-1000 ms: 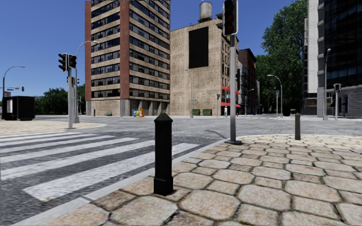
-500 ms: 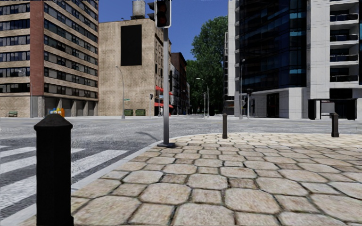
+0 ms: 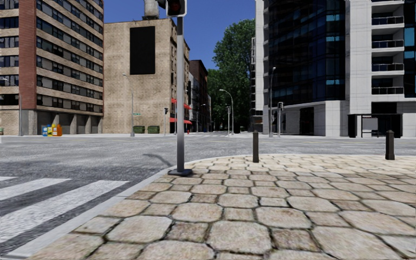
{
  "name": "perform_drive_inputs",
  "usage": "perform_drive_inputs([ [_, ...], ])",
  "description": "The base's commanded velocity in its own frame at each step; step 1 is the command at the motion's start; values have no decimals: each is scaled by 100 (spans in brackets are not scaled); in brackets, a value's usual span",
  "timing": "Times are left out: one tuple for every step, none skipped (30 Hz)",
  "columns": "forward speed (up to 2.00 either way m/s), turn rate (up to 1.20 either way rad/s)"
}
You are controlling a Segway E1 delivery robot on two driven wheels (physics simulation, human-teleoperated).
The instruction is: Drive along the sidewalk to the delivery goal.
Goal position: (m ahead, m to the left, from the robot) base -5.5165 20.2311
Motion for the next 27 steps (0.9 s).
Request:
perform_drive_inputs([
  [109,29],
  [109,29],
  [109,29],
  [109,35],
  [109,47],
  [109,47],
  [109,53],
  [109,59],
  [109,61],
  [109,64],
  [109,64],
  [109,65],
  [109,66],
  [109,66],
  [109,66],
  [109,66],
  [109,66],
  [109,66],
  [109,66],
  [109,66],
  [109,66],
  [109,66],
  [109,66],
  [109,66],
  [109,66],
  [109,66],
  [109,66],
])
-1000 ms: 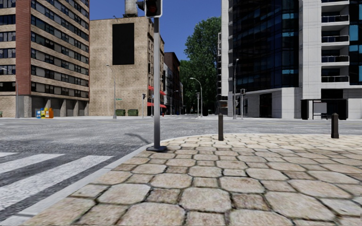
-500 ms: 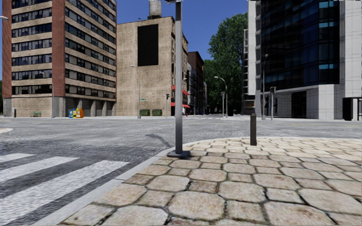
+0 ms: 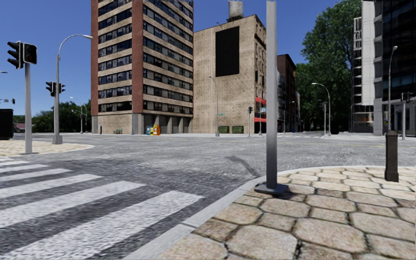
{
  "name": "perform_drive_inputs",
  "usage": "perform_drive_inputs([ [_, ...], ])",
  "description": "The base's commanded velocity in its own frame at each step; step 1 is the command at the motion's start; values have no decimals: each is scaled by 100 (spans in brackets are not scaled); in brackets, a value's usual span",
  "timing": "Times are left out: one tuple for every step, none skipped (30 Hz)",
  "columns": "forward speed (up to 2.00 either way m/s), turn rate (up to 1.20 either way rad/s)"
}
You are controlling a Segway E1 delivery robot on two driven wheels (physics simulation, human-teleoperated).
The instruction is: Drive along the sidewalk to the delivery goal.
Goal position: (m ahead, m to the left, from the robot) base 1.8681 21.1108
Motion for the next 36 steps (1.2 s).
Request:
perform_drive_inputs([
  [109,66],
  [109,66],
  [109,67],
  [109,68],
  [110,70],
  [110,70],
  [111,74],
  [111,77],
  [112,79],
  [112,79],
  [112,79],
  [112,80],
  [112,80],
  [112,83],
  [112,83],
  [112,86],
  [112,88],
  [112,88],
  [112,89],
  [112,89],
  [112,89],
  [112,89],
  [112,89],
  [112,90],
  [112,90],
  [114,90],
  [114,90],
  [120,90],
  [125,90],
  [131,90],
  [131,90],
  [137,87],
  [141,76],
  [142,64],
  [142,55],
  [142,55],
])
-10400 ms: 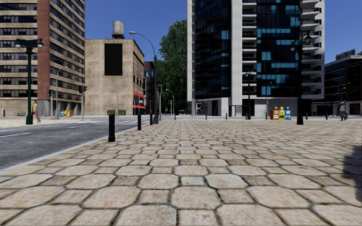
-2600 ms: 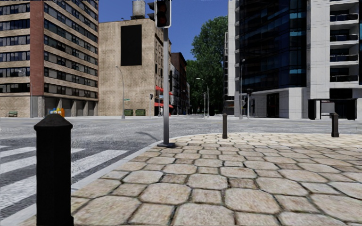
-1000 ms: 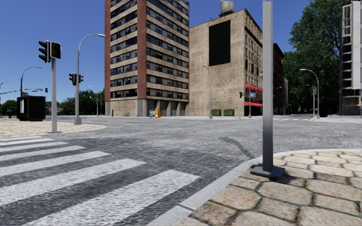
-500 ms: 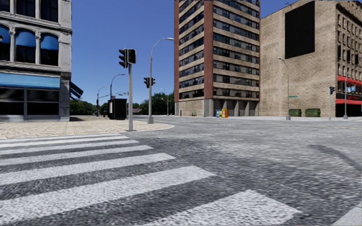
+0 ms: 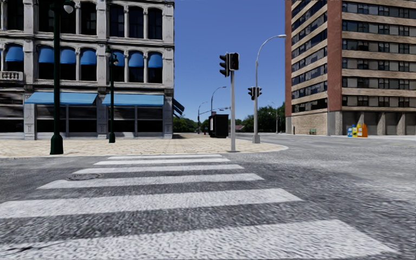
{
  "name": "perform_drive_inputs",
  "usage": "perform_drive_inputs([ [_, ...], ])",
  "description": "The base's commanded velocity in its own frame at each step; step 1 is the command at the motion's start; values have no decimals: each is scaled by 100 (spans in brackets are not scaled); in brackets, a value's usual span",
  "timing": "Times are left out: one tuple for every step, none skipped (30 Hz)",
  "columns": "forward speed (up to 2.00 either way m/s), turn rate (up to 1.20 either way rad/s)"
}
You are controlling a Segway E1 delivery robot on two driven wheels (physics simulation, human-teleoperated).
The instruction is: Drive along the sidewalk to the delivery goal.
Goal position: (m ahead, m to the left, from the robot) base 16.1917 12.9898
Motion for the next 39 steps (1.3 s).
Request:
perform_drive_inputs([
  [142,52],
  [142,52],
  [142,51],
  [142,51],
  [142,51],
  [142,51],
  [142,51],
  [142,56],
  [142,56],
  [142,60],
  [142,60],
  [142,60],
  [143,58],
  [143,58],
  [143,51],
  [144,39],
  [144,39],
  [144,24],
  [144,0],
  [144,0],
  [145,0],
  [145,0],
  [151,0],
  [160,0],
  [167,0],
  [167,0],
  [169,0],
  [170,0],
  [172,0],
  [200,0],
  [200,0],
  [200,0],
  [200,0],
  [200,0],
  [200,0],
  [200,0],
  [200,0],
  [200,0],
  [200,0],
])
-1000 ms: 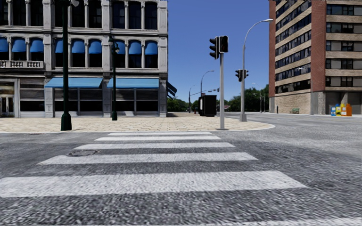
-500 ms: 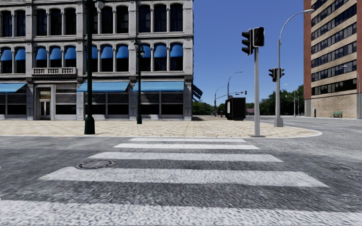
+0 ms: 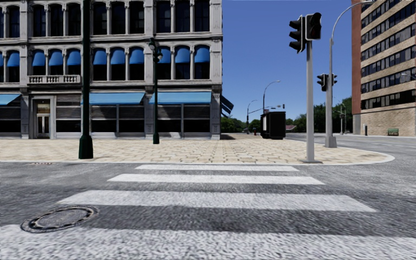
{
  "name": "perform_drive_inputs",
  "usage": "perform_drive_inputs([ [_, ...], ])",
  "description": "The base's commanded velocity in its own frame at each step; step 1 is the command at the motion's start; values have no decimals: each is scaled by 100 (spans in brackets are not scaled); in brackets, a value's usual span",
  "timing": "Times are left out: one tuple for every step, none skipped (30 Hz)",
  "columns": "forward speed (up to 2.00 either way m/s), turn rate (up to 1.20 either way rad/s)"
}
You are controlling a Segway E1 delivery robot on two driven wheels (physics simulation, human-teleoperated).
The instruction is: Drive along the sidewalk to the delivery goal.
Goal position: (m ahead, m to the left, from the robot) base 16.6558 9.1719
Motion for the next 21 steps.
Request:
perform_drive_inputs([
  [200,0],
  [200,0],
  [200,0],
  [200,0],
  [200,0],
  [200,0],
  [200,0],
  [200,0],
  [200,0],
  [200,0],
  [200,0],
  [200,0],
  [200,0],
  [200,0],
  [200,0],
  [200,0],
  [200,0],
  [200,0],
  [200,0],
  [200,0],
  [200,0],
])
